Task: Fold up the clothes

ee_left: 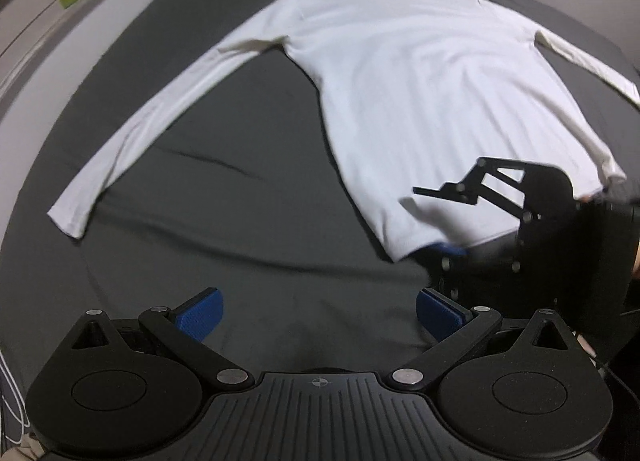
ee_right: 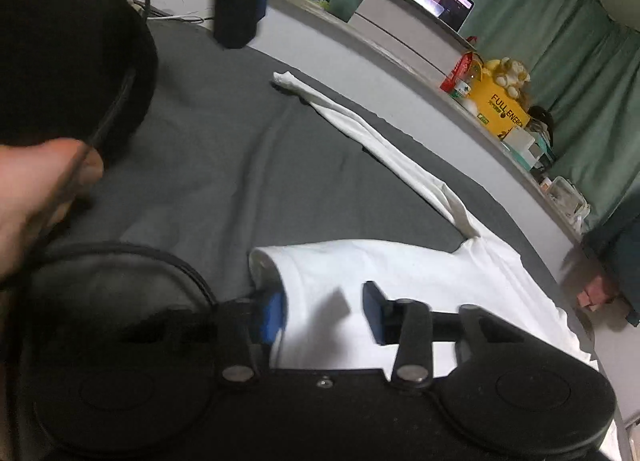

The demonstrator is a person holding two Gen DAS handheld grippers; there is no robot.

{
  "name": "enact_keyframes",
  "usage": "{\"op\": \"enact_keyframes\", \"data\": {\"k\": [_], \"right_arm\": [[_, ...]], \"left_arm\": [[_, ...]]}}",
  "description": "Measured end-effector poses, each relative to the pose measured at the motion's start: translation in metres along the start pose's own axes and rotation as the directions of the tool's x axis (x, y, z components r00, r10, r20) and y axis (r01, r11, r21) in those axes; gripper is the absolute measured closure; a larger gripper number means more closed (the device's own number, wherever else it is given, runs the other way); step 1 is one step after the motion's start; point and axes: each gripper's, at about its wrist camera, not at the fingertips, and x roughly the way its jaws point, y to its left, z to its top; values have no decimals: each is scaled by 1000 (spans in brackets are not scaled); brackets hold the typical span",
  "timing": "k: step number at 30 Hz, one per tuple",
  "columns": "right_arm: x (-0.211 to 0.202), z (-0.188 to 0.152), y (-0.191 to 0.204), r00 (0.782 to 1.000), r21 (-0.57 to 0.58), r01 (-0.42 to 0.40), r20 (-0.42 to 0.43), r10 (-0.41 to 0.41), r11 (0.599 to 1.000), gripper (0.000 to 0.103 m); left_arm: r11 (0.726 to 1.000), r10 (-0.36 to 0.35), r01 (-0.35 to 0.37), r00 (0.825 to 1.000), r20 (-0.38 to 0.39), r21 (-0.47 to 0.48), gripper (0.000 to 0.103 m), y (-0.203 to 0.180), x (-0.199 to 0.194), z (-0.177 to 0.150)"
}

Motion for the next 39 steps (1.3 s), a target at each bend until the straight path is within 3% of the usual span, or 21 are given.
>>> {"op": "enact_keyframes", "data": {"k": [1, 3, 5, 6, 8, 11, 13, 15, 16, 17, 18, 20, 22, 25, 27, 29, 31, 34, 36, 37, 39], "right_arm": [[0, 0, -6, 1000, 44, -11, -3, 11, 999, 97], [-12, -3, -37, 999, 274, -26, 45, 14, 961, 98], [-24, -11, -75, 996, 525, -44, 90, -4, 850, 98], [-27, -22, -97, 996, 647, -45, 90, -17, 761, 98], [-30, -48, -137, 997, 838, -43, 69, -27, 544, 98], [-23, -105, -172, 999, 979, -7, -1, 38, 202, 98], [-20, -135, -180, 997, 1000, 3, -5, 83, 24, 98], [-16, -146, -182, 995, 998, -11, 17, 97, -67, 98], [-14, -148, -183, 995, 996, -18, 27, 99, -89, 98], [-13, -147, -183, 995, 996, -19, 28, 100, -92, 96], [-13, -146, -183, 994, 996, -16, 25, 102, -91, 94], [-15, -145, -181, 995, 996, -8, 17, 103, -84, 90], [-20, -143, -180, 995, 998, 3, 3, 96, -63, 88], [-30, -144, -178, 997, 998, 3, 2, 77, -65, 78], [-33, -139, -178, 998, 1000, 25, -24, 63, -13, 75], [-36, -133, -179, 998, 997, 52, -54, 45, 55, 74], [-39, -127, -180, 997, 992, 65, -69, 28, 111, 74], [-41, -122, -180, 999, 987, 31, -36, 33, 161, 75], [-40, -120, -179, 999, 982, 19, -26, 38, 189, 83], [-39, -118, -179, 999, 980, 11, -20, 43, 199, 90], [-40, -114, -177, 999, 975, -14, 3, 51, 220, 93]], "left_arm": [[1000, -2, 2, 1000, -5, 5, 0, -3, 3, -2], [1000, -7, 7, 1000, -12, 12, 0, -9, 7, -5], [999, -37, 37, 999, 11, -6, 0, -14, 9, -4], [998, -55, 55, 998, 26, -15, 0, -19, 14, 0], [995, -94, 96, 994, 62, -41, 0, -26, 25, 7], [969, -201, 215, 972, 121, -120, 0, -33, 43, 16], [906, -313, 345, 936, 163, -244, 0, -30, 62, 22], [796, -415, 470, 882, 221, -380, 0, -25, 82, 27], [734, -442, 511, 860, 256, -448, 0, -23, 93, 28], [669, -461, 545, 838, 292, -506, 0, -22, 102, 29], [623, -467, 565, 823, 323, -541, 0, -22, 109, 30], [570, -457, 588, 808, 372, -574, 0, -24, 118, 35], [571, -429, 578, 816, 388, -583, 0, -31, 123, 43], [537, -430, 583, 811, 397, -609, 0, -41, 137, 56], [497, -442, 604, 794, 417, -623, 0, -46, 144, 59], [450, -461, 637, 766, 448, -625, 1, -52, 148, 63], [429, -476, 651, 752, 456, -626, 1, -57, 154, 66], [425, -489, 633, 762, 424, -647, 2, -69, 163, 71], [414, -494, 626, 764, 415, -660, 11, -73, 168, 73], [409, -496, 623, 765, 411, -666, 20, -75, 170, 73], [410, -495, 611, 773, 398, -677, 40, -78, 172, 73]]}}
